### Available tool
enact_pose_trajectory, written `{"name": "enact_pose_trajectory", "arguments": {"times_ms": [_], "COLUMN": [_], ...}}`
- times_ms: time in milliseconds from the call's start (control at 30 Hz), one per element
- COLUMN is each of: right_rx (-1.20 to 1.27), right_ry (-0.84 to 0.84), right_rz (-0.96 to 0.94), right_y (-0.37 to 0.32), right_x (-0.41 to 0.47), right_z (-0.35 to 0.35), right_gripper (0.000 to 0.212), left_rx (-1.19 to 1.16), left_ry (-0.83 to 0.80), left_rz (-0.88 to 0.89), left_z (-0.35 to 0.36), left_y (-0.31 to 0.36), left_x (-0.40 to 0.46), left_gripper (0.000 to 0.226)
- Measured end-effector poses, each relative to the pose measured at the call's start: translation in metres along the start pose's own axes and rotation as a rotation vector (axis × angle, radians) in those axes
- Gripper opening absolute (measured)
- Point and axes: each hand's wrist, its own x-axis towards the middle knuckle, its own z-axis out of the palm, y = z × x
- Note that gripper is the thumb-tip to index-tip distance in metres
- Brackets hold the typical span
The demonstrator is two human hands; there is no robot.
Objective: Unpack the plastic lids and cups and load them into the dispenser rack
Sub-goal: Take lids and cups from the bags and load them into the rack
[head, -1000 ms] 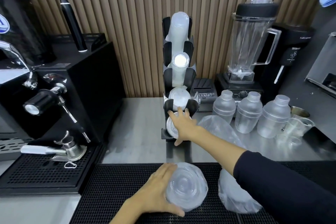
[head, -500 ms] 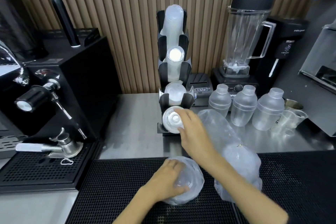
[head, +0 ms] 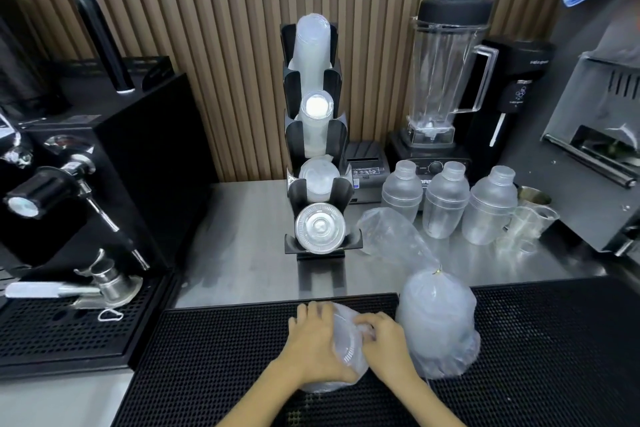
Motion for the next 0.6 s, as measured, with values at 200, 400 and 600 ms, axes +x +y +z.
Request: {"name": "enact_pose_trajectory", "arguments": {"times_ms": [200,400,600], "right_rx": [-0.040,0.222,0.169], "right_ry": [0.065,0.149,0.051], "right_rz": [-0.032,-0.166,-0.188], "right_y": [0.015,-0.017,-0.015], "right_x": [0.000,-0.009,-0.012], "right_z": [0.008,0.004,0.012], "right_gripper": [0.034,0.038,0.014], "left_rx": [-0.488,-0.570,-0.719], "left_ry": [0.254,0.247,0.356], "left_rz": [0.021,0.137,0.096], "left_z": [-0.004,-0.002,0.007], "left_y": [-0.023,-0.028,-0.025], "left_x": [-0.014,-0.021,-0.027], "left_gripper": [0.086,0.077,0.079]}}
